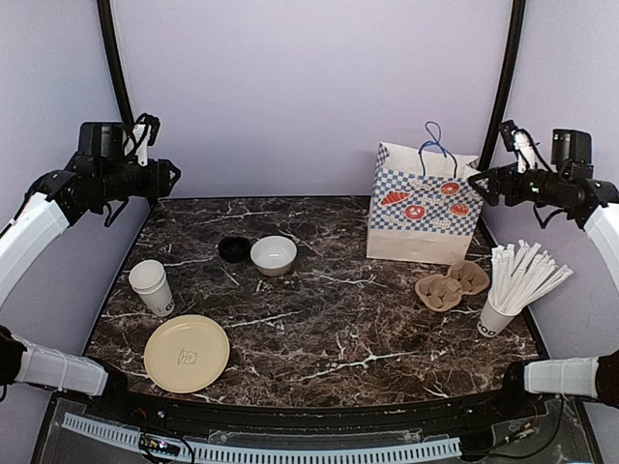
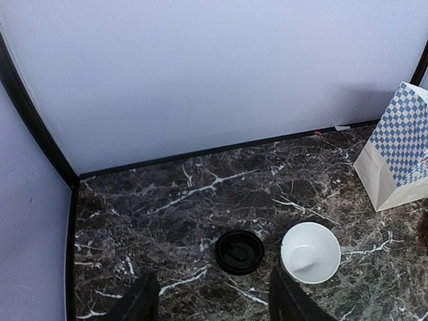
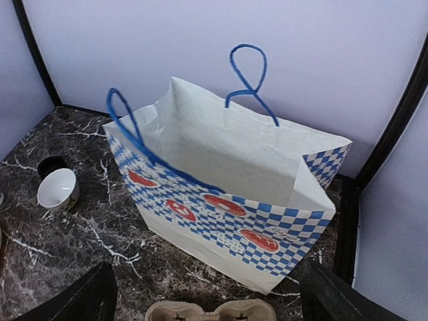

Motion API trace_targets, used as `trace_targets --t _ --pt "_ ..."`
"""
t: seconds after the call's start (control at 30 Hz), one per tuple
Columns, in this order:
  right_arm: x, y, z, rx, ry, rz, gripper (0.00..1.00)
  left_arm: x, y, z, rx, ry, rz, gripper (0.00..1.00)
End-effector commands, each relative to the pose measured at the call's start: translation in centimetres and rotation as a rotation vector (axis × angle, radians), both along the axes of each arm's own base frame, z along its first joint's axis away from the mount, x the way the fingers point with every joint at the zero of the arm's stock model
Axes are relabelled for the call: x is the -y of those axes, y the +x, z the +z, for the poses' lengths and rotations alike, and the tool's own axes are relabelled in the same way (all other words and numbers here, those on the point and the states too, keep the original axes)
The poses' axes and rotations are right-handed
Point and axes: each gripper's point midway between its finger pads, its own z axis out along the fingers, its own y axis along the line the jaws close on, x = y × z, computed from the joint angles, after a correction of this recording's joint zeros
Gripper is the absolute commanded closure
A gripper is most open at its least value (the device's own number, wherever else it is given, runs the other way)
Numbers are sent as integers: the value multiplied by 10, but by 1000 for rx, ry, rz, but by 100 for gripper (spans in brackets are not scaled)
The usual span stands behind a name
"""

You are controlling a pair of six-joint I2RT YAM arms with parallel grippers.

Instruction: Pack the takeout coffee

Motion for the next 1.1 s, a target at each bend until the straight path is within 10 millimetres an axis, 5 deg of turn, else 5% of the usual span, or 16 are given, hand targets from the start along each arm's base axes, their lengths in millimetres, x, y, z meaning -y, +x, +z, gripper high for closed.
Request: trace_targets --t 0.0,0.2,0.53,0.87,1.07 --pt "-42 -30 -9 6 -49 234 11 0 -18 -13 -144 -58 -23 46" --pt "-100 -58 -39 -10 -143 507 29 -7 -41 -51 -362 -49 -5 57" --pt "-175 -99 -132 -89 -316 819 56 -15 -82 -126 -729 -18 43 63" --pt "-191 -105 -182 -117 -302 864 65 -23 -127 -186 -983 23 73 53" --pt "-190 -103 -187 -112 -308 856 66 -36 -132 -203 -1021 75 134 63"
